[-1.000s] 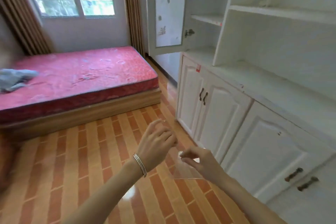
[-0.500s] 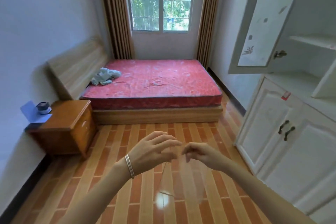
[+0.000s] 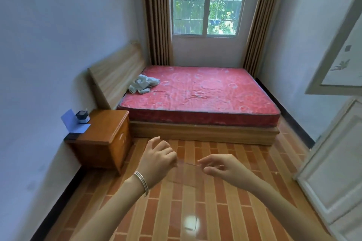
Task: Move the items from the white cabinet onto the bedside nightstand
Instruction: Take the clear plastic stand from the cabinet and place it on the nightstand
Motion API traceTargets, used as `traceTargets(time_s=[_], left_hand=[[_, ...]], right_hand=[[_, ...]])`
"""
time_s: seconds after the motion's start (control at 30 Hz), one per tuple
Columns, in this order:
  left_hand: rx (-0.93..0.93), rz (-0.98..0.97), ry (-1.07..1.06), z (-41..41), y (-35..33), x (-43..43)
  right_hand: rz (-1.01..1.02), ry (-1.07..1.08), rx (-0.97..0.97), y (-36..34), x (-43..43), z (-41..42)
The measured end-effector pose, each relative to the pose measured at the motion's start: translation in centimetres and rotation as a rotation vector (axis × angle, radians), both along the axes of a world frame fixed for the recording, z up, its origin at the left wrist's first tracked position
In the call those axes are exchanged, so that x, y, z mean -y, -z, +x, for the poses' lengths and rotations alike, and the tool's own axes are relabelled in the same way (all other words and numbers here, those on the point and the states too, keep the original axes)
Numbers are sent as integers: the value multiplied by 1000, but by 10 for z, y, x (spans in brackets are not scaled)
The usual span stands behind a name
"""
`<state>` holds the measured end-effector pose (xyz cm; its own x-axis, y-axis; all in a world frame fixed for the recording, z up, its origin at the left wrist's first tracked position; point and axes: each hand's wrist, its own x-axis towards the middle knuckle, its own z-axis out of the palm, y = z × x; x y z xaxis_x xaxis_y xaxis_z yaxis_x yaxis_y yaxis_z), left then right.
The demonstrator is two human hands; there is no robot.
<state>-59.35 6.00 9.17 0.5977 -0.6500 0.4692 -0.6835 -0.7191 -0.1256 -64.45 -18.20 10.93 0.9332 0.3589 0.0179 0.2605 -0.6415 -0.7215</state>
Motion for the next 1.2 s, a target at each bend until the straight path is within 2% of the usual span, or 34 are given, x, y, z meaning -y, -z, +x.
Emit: traceTargets(time_s=[0.13, 0.2, 0.4, 0.57, 0.73, 0.9, 1.03, 1.2], left_hand=[[-52, -50, -119, 34, 9, -22], [-65, -86, -169, 54, 17, -34], [-36, -178, -344, 130, 34, -81], [-29, -110, -527, 197, 39, -122], [-63, -142, -682, 242, 51, -141], [-118, -143, -769, 282, 63, -158], [-154, -145, -794, 331, 75, -176], [-174, -162, -841, 399, 88, -218]], right_hand=[[-245, -45, 169, 9, -37, 57], [-299, -59, 248, 17, -55, 90], [-280, -85, 337, 24, -91, 217], [-252, -195, 404, 14, -111, 332], [-284, -369, 677, 16, -135, 434], [-325, -458, 783, 23, -165, 505], [-281, -467, 753, 24, -194, 558], [-310, -484, 593, 26, -247, 640]])
